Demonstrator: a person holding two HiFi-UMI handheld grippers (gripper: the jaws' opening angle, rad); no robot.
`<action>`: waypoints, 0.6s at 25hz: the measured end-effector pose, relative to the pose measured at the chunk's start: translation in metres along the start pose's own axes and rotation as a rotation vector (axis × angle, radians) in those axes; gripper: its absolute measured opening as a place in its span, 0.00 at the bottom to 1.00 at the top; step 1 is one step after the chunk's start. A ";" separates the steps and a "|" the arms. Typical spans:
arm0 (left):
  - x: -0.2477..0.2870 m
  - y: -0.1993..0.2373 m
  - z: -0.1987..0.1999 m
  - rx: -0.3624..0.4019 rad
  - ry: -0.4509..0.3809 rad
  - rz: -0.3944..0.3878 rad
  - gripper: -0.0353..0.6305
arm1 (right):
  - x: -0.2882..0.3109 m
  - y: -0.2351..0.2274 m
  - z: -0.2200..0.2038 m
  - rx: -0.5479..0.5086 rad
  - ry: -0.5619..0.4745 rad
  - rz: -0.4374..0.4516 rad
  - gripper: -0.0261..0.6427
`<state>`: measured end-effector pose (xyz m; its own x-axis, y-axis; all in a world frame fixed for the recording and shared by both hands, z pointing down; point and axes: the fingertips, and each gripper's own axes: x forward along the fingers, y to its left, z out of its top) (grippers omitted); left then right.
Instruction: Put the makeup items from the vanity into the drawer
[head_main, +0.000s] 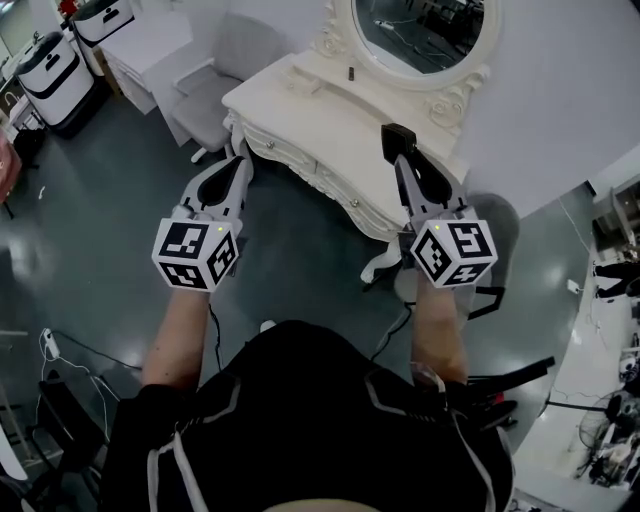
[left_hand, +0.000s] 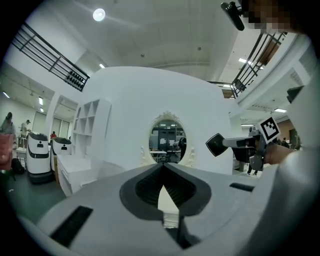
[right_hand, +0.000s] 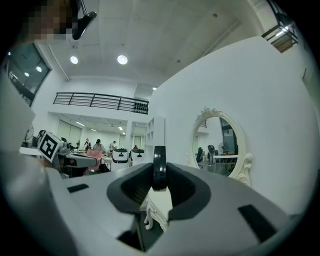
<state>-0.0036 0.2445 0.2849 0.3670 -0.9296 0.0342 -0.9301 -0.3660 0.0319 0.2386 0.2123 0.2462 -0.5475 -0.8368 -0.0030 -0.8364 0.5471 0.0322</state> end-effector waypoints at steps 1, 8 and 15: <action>-0.001 0.001 0.001 -0.003 0.000 -0.001 0.06 | 0.001 0.001 0.000 0.006 0.001 0.003 0.17; -0.009 0.037 -0.004 -0.029 -0.011 0.042 0.06 | 0.018 0.024 -0.001 -0.007 0.005 0.011 0.17; -0.004 0.062 -0.012 -0.076 -0.017 -0.027 0.06 | 0.038 0.048 0.000 -0.027 0.001 -0.015 0.17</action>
<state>-0.0624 0.2261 0.2987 0.3907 -0.9204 0.0151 -0.9157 -0.3870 0.1079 0.1777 0.2064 0.2476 -0.5345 -0.8451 -0.0023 -0.8437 0.5335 0.0593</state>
